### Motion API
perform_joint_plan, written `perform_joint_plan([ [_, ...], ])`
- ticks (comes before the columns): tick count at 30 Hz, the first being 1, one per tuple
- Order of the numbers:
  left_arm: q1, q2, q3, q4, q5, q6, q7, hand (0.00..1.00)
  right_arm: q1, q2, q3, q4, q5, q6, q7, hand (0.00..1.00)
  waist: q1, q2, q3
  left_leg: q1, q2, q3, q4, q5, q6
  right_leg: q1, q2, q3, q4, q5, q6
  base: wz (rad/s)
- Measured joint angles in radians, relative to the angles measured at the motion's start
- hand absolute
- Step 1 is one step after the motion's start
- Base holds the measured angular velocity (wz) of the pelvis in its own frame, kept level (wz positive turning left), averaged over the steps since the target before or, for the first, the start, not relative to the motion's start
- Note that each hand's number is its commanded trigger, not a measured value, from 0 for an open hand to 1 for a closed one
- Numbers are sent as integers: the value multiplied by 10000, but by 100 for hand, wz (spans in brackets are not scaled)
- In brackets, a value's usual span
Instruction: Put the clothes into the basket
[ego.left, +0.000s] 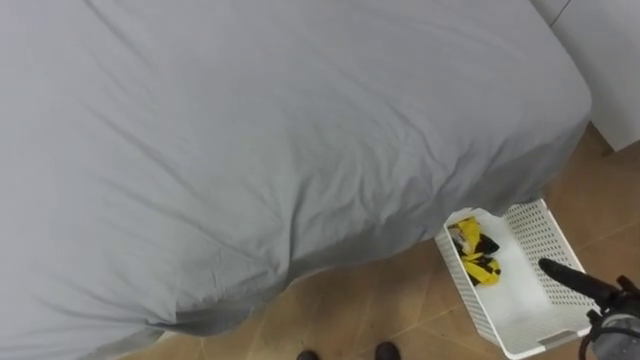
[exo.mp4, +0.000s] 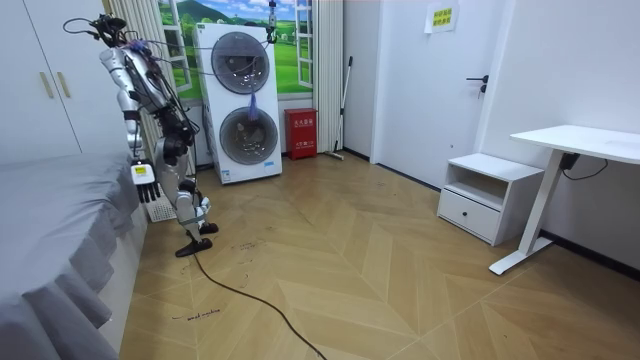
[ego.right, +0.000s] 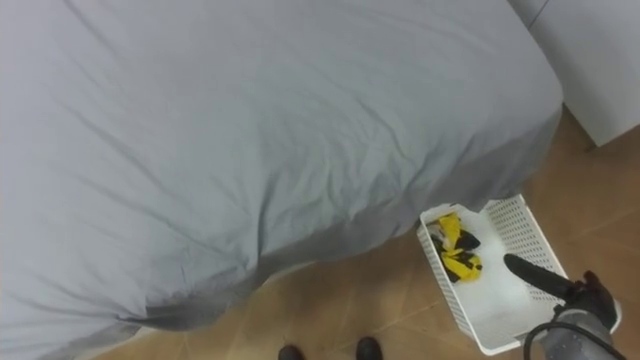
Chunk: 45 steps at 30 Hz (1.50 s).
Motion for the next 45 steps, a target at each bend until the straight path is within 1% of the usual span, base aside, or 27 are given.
perform_joint_plan([
  [2,7,-4,3,0,19,-20,1,0,169,54,110,-8,3,-70,27,0,76,2,4,190,-2,4,-15,0,0,220,6,-11,-53,-1,-2,0],
  [5,195,-41,82,-191,670,-75,20,0,706,380,277,-215,-70,-192,198,0,88,-18,10,713,-5,-8,-89,-1,-3,862,9,-127,-358,-22,-11,9],
  [7,366,-67,58,-523,925,-105,41,0,1120,563,624,-217,19,-244,325,0,77,-53,21,1023,-3,-140,-92,-2,-4,1321,0,-250,-574,-27,-6,18],
  [8,401,-114,51,-669,1278,-169,51,0,1445,729,978,-255,9,-312,411,0,47,-107,36,1261,-11,-159,-117,-2,-5,1668,-15,-387,-729,-27,-5,26],
  [9,419,-140,5,-761,1364,-237,55,0,1725,976,1204,-259,54,-315,505,0,40,-182,37,1516,-12,-168,-208,-3,-6,1997,-7,-444,-885,-32,-5,26],
  [10,419,-141,-33,-793,1424,-278,57,0,1857,1095,1360,-254,103,-314,568,0,38,-242,44,1633,-15,-196,-226,-4,-7,2146,-4,-474,-938,-38,-9,22],
  [11,474,-159,-31,-853,1560,-378,87,0,2147,1365,1546,-241,142,-302,751,0,15,-396,43,1862,-31,-299,-249,-4,-7,2488,-6,-612,-1106,-39,-10,26],
  [12,589,-195,-11,-1017,1579,-453,207,0,2502,1608,1673,-210,134,-298,908,0,-59,-519,11,2096,-66,-424,-271,-5,-9,2866,-23,-755,-1311,-40,-12,33],
  [13,676,-226,-3,-1118,1622,-477,272,0,2666,1708,1719,-185,145,-288,998,0,-101,-583,-3,2229,-110,-480,-295,-5,-9,3083,-30,-821,-1414,-41,-12,39],
  [14,859,-326,15,-1235,1793,-587,389,0,2962,1898,1774,-177,110,-282,1125,0,-156,-727,-45,2542,-162,-551,-402,-6,-11,3442,-36,-915,-1570,-60,12,34],
  [15,1033,-445,119,-1298,2085,-677,483,0,3228,2105,1755,-173,7,-284,1181,0,-176,-892,-120,2779,-176,-561,-434,-14,-21,3752,-62,-981,-1755,-95,39,25],
  [16,1114,-497,207,-1351,2208,-693,506,0,3332,2193,1754,-165,-32,-284,1207,0,-177,-964,-127,2880,-183,-560,-437,-35,-53,3909,-65,-994,-1808,-95,40,12],
  [18,1257,-660,326,-1414,2431,-761,728,0,3786,2481,1765,-116,-70,-285,1312,0,-180,-1215,-159,3312,-223,-575,-439,-158,-193,4521,-57,-1138,-2078,-104,61,11],
  [19,1258,-702,338,-1412,2445,-762,793,0,3863,2528,1767,-111,-73,-282,1332,0,-170,-1256,-164,3397,-275,-600,-438,-180,-193,4625,-49,-1132,-2102,-110,69,17],
  [21,1302,-950,650,-1313,2833,-766,913,0,4031,2597,1716,86,-218,-263,1419,0,-198,-1286,-166,3603,-337,-822,-440,-216,-190,4974,-52,-1241,-2104,-143,102,18],
  [22,1287,-976,728,-1307,2960,-766,917,0,4056,2634,1659,86,-323,-264,1419,0,-210,-1293,-158,3654,-339,-901,-447,-217,-189,5032,-63,-1271,-2103,-146,108,15],
  [24,1197,-977,951,-1105,3421,-813,950,0,4063,2752,1662,134,-847,-260,1448,0,-164,-1301,-118,3937,-340,-1012,-501,-255,-184,5306,-73,-1297,-2129,-156,124,3],
  [26,1196,-978,965,-917,3525,-828,1040,0,4034,2755,1772,275,-876,-259,1530,0,-150,-1281,-119,4129,-343,-1018,-521,-353,-187,5497,-98,-1288,-2279,-210,162,0],
  [28,1157,-984,964,-729,3526,-826,1056,0,3935,2765,1870,441,-956,-239,1532,0,-130,-1259,-94,4243,-355,-1078,-514,-433,-182,5613,-80,-1304,-2252,-240,189,4],
  [30,1121,-983,967,-695,3725,-822,1076,0,3939,2772,2233,400,-1174,-141,1532,0,-3,-1200,-106,4253,-357,-1232,-493,-472,-161,5650,-84,-1377,-2224,-255,210,11],
  [33,1093,-983,964,-697,3966,-825,1128,0,3858,2880,2722,400,-1694,-63,1595,0,170,-1192,-100,4281,-359,-1292,-494,-473,-159,5723,-89,-1524,-2206,-263,228,14],
  [35,1116,-983,965,-696,3967,-826,1140,0,3769,2964,2983,400,-1941,-61,1607,0,321,-1211,-55,4392,-364,-1313,-495,-476,-155,5855,-89,-1540,-2221,-267,239,6],
  [37,1097,-992,961,-703,3963,-830,1140,0,3694,2955,3327,399,-2049,-60,1616,0,404,-1222,-49,4413,-372,-1363,-492,-492,-130,5912,-111,-1614,-2232,-281,257,12],
  [38,1095,-998,998,-703,3964,-830,1140,0,3627,2968,3430,396,-2178,-53,1631,0,455,-1236,-44,4406,-385,-1441,-485,-497,-123,5934,-124,-1699,-2235,-286,264,22],
  [39,1094,-1019,1074,-703,3966,-830,1140,0,3603,2990,3433,395,-2334,-52,1650,0,453,-1238,-49,4406,-468,-1544,-475,-498,-121,5986,-148,-1824,-2242,-304,278,24],
  [42,1108,-1116,1246,-700,3974,-829,1139,0,3606,2987,3431,418,-2607,-48,1814,0,559,-1271,-46,4403,-509,-1770,-445,-512,-97,6095,-218,-2071,-2245,-350,325,23],
  [45,1167,-1214,1468,-702,4079,-828,1138,0,3613,2990,3432,436,-2879,-16,1939,0,646,-1291,-48,4388,-570,-1848,-444,-529,-69,6176,-248,-2223,-2239,-400,388,18],
])
